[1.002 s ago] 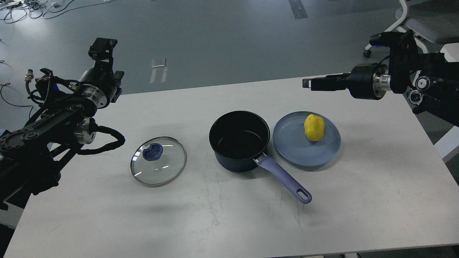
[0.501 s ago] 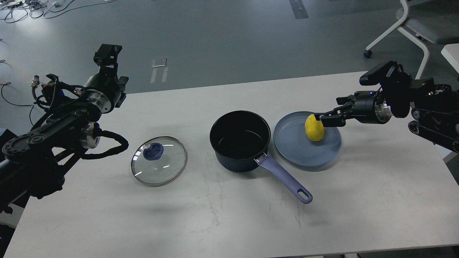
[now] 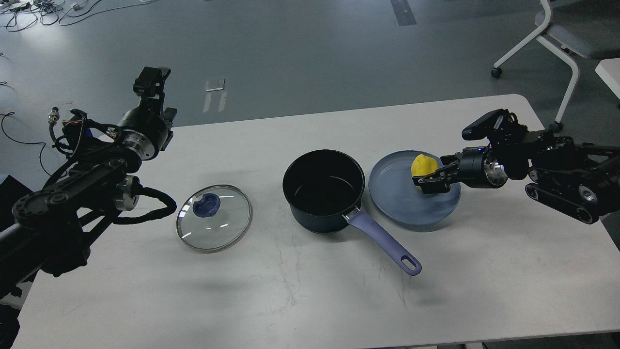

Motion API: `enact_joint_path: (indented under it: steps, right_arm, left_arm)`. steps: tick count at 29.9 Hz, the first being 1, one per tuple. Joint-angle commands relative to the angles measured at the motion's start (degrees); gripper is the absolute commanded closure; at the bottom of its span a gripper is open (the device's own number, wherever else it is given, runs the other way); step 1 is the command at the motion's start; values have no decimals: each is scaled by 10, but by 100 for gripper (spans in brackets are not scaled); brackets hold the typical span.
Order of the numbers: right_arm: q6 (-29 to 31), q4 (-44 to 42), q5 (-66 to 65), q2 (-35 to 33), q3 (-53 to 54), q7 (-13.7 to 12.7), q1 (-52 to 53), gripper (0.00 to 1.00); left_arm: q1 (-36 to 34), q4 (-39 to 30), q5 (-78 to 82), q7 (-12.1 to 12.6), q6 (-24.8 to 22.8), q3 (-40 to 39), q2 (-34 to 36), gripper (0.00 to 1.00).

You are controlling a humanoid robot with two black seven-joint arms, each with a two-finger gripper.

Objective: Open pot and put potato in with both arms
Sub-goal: 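Grasp the yellow potato on the plate with the right gripper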

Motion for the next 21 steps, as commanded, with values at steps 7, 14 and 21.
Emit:
enact_joint_path:
  steps: [7, 14, 21]
  right_arm:
    - [0, -33, 0, 45, -1, 0, 5, 0]
    - [0, -47, 0, 63, -2, 0, 3, 0]
    - [-44, -47, 0, 64, -11, 17, 4, 22]
  left_arm:
    - [0, 0, 1, 0, 0, 0, 0, 1]
    - [2, 0, 2, -1, 0, 1, 0, 1]
    - [7, 0, 19, -14, 0, 1, 0, 1]
